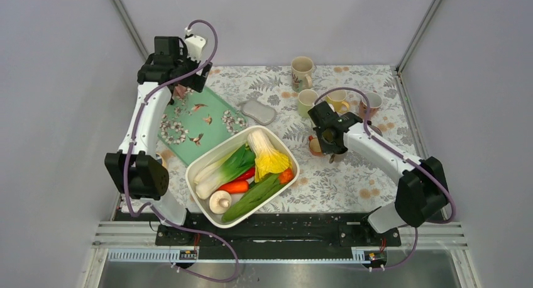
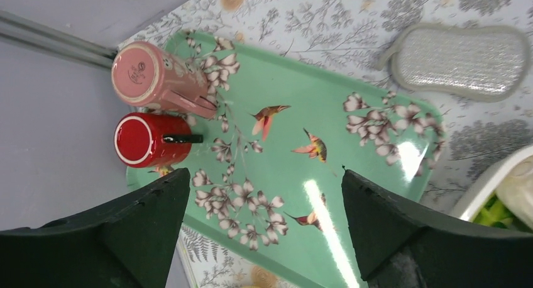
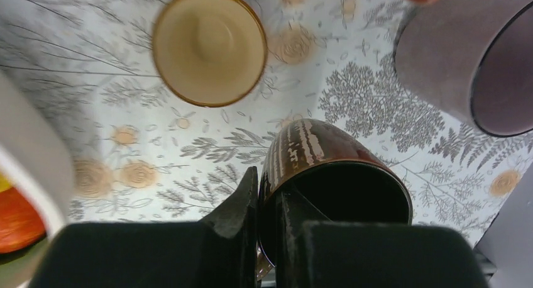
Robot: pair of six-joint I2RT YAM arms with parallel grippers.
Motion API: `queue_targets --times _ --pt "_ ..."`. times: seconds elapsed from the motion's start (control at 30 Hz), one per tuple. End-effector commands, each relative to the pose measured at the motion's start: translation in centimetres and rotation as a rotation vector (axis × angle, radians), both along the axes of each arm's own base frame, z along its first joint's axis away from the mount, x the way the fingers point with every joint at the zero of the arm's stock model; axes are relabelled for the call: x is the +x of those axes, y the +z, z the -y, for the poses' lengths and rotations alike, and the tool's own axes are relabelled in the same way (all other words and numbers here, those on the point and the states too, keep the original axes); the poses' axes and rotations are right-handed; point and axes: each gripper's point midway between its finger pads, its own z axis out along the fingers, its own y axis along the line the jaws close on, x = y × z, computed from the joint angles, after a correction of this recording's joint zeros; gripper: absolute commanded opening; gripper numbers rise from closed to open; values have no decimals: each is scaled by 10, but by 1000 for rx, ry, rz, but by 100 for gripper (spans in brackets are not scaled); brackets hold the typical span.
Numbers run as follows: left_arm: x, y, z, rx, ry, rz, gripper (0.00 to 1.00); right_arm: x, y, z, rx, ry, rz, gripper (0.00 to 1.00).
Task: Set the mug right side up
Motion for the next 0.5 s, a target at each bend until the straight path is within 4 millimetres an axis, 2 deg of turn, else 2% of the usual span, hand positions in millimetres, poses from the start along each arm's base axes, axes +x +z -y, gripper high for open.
queue_targets --times 0.0,0.13,0.23,0.33,0.37,0.47 --pt "6 -13 -23 100 49 -26 94 10 -18 12 24 -33 9 0" --pt "7 -26 -31 108 58 -58 95 20 -38 15 74 -57 21 0" --pt "10 -35 -47 132 104 -80 95 27 -51 19 70 -56 19 0" --pt "12 -43 -49 130 109 -100 96 35 -64 21 119 -74 6 0" --pt "11 -46 -61 131 133 -107 96 36 -66 23 125 -84 2 0" --pt "11 -49 -68 142 147 -116 98 37 -67 25 123 -91 0 3"
